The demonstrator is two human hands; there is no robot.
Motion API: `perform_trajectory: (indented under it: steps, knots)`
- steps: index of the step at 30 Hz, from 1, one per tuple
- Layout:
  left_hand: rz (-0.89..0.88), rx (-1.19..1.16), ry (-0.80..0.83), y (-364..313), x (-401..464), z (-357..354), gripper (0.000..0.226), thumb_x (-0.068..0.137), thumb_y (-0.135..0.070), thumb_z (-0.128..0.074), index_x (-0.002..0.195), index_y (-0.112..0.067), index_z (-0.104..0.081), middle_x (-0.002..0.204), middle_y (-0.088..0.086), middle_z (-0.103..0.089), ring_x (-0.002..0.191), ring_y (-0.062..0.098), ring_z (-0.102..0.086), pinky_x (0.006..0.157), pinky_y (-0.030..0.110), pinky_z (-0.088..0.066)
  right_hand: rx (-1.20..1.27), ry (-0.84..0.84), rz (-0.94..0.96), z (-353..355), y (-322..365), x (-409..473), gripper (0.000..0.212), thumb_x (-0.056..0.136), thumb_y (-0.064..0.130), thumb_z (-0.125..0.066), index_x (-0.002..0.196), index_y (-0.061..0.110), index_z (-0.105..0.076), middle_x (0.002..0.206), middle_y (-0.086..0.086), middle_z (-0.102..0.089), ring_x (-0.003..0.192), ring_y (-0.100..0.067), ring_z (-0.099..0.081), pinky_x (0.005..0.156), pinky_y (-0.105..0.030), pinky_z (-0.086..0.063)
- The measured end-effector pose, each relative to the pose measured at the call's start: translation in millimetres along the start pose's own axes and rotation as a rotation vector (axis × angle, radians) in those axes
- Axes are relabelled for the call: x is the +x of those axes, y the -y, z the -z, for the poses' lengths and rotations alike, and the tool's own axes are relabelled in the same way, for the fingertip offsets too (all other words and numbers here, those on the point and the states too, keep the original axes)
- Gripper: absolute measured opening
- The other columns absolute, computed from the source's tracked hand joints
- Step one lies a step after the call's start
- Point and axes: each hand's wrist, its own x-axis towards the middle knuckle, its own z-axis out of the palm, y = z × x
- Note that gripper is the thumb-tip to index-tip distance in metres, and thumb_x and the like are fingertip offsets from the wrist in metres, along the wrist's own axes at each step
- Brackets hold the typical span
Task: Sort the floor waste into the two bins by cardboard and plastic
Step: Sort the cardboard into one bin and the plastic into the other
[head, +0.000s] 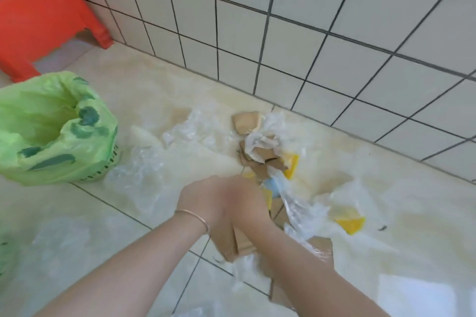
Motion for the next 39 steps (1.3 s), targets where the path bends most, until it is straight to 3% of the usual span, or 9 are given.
perform_trajectory:
  steps: [5, 9, 14, 19, 24, 27, 33, 36, 39]
  knots:
    - [0.057, -0.141, 0.124, -9.4, 25.9, -43.4, 0.041, 0.085, -0.025, -0.047, 0.123, -0.038, -0.049, 0.131, -0.002, -0.051, 0.119, 0.023, -0.052, 0.089, 0.038, -0.050, -0.005, 0.067, -0.046, -4.9, -44.4, 11.9, 0.034, 0.089, 0.013, -0.046, 0.122, 0.010, -0.054, 0.122, -0.010, -0.058, 0.114, -0.026, -0.053, 0.088, -0.030, -0.041]
    - [0.109, -0.166, 0.143, 7.1, 38.7, -58.3, 0.044, 0.086, -0.017, -0.047, 0.128, -0.028, -0.049, 0.135, 0.001, -0.046, 0.123, 0.023, -0.048, 0.093, 0.035, -0.047, -0.024, 0.099, -0.092, -18.4, -68.9, 14.5, 0.038, 0.090, 0.015, -0.046, 0.128, 0.012, -0.051, 0.129, -0.006, -0.053, 0.117, -0.023, -0.051, 0.091, -0.029, -0.042]
    - [0.358, -0.252, 0.120, 29.2, 62.4, -76.6, 0.048, 0.084, -0.035, -0.059, 0.129, -0.022, -0.047, 0.129, 0.007, -0.047, 0.123, 0.028, -0.043, 0.098, 0.039, -0.044, -0.027, 0.108, -0.210, -23.2, -98.5, 4.8, 0.036, 0.090, 0.015, -0.045, 0.125, 0.015, -0.055, 0.124, -0.003, -0.056, 0.110, -0.021, -0.055, 0.087, -0.030, -0.046]
    - [0.440, -0.335, 0.104, 25.6, 80.7, -100.2, 0.064, 0.075, -0.049, -0.066, 0.129, -0.024, -0.045, 0.133, 0.005, -0.041, 0.126, 0.028, -0.037, 0.095, 0.040, -0.041, -0.120, 0.178, -0.280, -29.7, -112.2, -0.4, 0.036, 0.090, 0.017, -0.046, 0.124, 0.017, -0.056, 0.123, -0.003, -0.058, 0.112, -0.022, -0.055, 0.090, -0.030, -0.046]
    - [0.618, -0.303, 0.163, 36.4, 86.0, -110.0, 0.087, 0.067, -0.064, -0.066, 0.137, -0.024, -0.035, 0.139, 0.007, -0.034, 0.128, 0.030, -0.034, 0.097, 0.044, -0.038, -0.258, 0.230, -0.284, -55.0, -108.7, -1.3, 0.043, 0.090, 0.016, -0.045, 0.133, 0.017, -0.043, 0.130, -0.001, -0.045, 0.119, -0.021, -0.048, 0.085, -0.027, -0.041]
    - [0.812, -0.450, 0.160, 45.8, 84.0, -112.7, 0.090, 0.069, -0.060, -0.068, 0.140, -0.019, -0.029, 0.140, 0.011, -0.028, 0.128, 0.034, -0.032, 0.098, 0.044, -0.039, -0.298, 0.176, -0.290, -67.1, -107.5, 0.8, 0.048, 0.089, 0.020, -0.048, 0.136, 0.018, -0.035, 0.132, -0.004, -0.036, 0.125, -0.023, -0.036, 0.097, -0.029, -0.038]
    - [1.044, -0.910, 0.069, 43.7, 73.1, -120.5, 0.084, 0.073, -0.032, -0.077, 0.139, -0.018, -0.026, 0.138, 0.016, -0.033, 0.114, 0.039, -0.054, 0.091, 0.041, -0.045, -0.429, 0.126, -0.366, -83.5, -94.7, 8.1, 0.076, 0.080, 0.058, -0.055, 0.135, 0.013, -0.026, 0.133, -0.008, -0.030, 0.124, -0.027, -0.030, 0.104, -0.035, -0.034]
    - [1.092, -1.065, -0.032, 39.5, 67.5, -123.7, 0.082, 0.072, -0.028, -0.078, 0.137, -0.016, -0.029, 0.134, 0.018, -0.047, 0.115, 0.036, -0.055, 0.095, 0.038, -0.043, -0.462, 0.118, -0.380, -87.9, -90.5, 11.9, 0.083, 0.080, 0.057, -0.055, 0.140, 0.013, -0.018, 0.135, -0.010, -0.029, 0.123, -0.029, -0.031, 0.103, -0.035, -0.035]
    - [1.072, -1.245, -0.027, 37.7, 62.7, -129.8, 0.061, 0.071, -0.029, -0.078, 0.123, -0.010, -0.053, 0.118, 0.014, -0.063, 0.105, 0.032, -0.062, 0.095, 0.037, -0.048, -0.452, 0.098, -0.342, -84.4, -89.1, 14.3, 0.072, 0.087, 0.045, -0.047, 0.143, 0.010, -0.017, 0.136, -0.012, -0.035, 0.121, -0.030, -0.035, 0.103, -0.034, -0.032]
